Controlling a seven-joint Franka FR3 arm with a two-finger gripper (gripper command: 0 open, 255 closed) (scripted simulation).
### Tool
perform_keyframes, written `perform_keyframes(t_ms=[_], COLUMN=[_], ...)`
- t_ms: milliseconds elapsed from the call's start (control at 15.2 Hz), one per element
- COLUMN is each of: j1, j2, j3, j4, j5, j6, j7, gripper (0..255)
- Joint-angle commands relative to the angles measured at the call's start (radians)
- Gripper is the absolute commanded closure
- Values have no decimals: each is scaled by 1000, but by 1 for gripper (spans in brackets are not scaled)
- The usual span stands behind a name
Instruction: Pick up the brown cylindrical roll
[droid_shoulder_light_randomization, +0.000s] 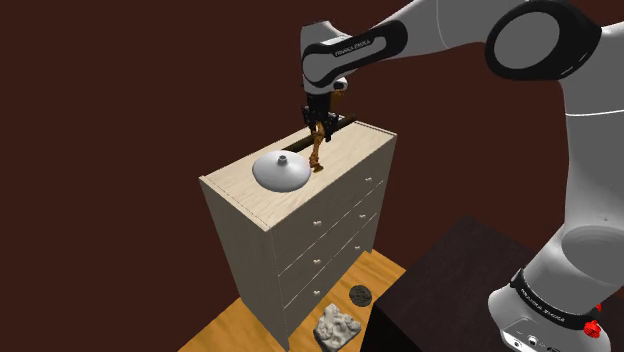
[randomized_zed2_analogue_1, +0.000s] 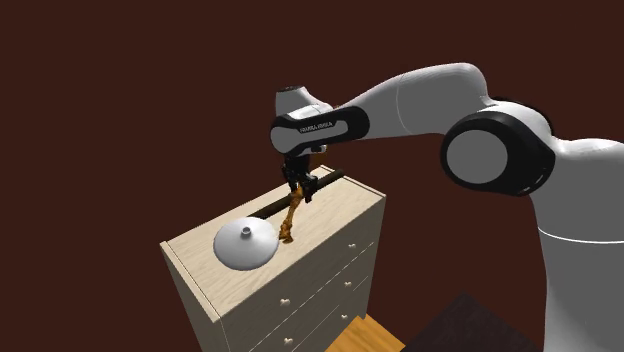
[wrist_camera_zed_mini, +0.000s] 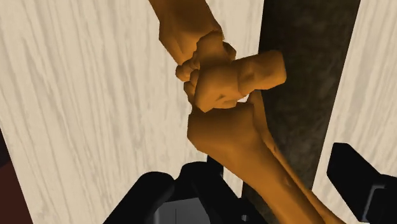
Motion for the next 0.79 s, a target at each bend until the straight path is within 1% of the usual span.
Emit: perform_keyframes(t_ms=[0, 528, 726], j1=[0, 0, 1], j2=[2, 4, -6], j3=[0, 0, 1], j4=[-2, -1, 24], j5=[0, -1, 3], j6=[2, 2, -32], j7=[0, 1, -4], gripper=[255, 255, 255])
